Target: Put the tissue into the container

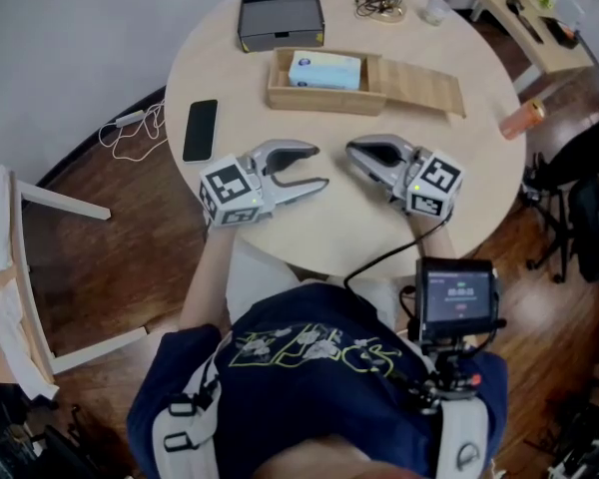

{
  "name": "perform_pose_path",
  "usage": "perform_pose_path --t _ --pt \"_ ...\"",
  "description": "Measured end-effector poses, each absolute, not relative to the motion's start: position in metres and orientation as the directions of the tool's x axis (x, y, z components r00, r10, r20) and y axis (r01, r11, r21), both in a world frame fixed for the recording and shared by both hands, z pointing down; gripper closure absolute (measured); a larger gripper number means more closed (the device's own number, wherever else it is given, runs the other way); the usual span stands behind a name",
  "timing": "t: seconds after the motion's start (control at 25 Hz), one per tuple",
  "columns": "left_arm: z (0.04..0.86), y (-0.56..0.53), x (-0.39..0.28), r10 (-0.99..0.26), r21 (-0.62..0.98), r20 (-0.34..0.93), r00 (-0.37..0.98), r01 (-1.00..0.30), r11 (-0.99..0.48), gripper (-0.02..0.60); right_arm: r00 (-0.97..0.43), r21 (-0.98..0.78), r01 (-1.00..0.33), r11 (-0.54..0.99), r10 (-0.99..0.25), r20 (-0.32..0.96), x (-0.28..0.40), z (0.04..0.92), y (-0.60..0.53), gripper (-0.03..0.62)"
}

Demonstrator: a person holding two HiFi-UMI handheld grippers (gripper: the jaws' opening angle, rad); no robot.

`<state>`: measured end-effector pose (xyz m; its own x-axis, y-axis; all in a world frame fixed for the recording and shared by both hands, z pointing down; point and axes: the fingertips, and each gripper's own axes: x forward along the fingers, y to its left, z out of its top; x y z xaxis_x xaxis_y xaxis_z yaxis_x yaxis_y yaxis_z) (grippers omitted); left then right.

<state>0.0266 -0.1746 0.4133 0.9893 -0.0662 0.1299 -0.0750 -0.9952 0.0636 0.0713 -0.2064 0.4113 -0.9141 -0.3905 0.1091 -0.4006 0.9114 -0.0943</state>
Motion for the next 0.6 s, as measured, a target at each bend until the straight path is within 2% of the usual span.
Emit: perform_pose_path --t 0.08,0.12,0.2,0.6 --pt "0.414 -0.175 0.027 -0.087 0.069 0.138 0.987 -0.097 -0.993 0.377 -0.907 -0.058 -0.414 0.909 -0.405 0.115 0.069 0.413 -0.204 0.594" --pt "0.415 -0.176 0.026 -0.107 0.071 0.14 0.984 -0.117 -0.991 0.425 -0.906 -0.051 -0.414 0.909 -0.406 0.12 0.069 0.414 -0.203 0.594" --pt "0.414 -0.181 0.024 -0.15 0.071 0.143 0.978 -0.161 -0.984 0.577 -0.906 -0.05 -0.412 0.91 -0.403 0.132 0.067 0.416 -0.202 0.594" --pt "0.415 -0.185 0.023 -0.17 0.063 0.137 0.976 -0.18 -0.982 0.578 -0.905 -0.059 -0.411 0.91 -0.399 0.144 0.066 0.417 -0.202 0.594"
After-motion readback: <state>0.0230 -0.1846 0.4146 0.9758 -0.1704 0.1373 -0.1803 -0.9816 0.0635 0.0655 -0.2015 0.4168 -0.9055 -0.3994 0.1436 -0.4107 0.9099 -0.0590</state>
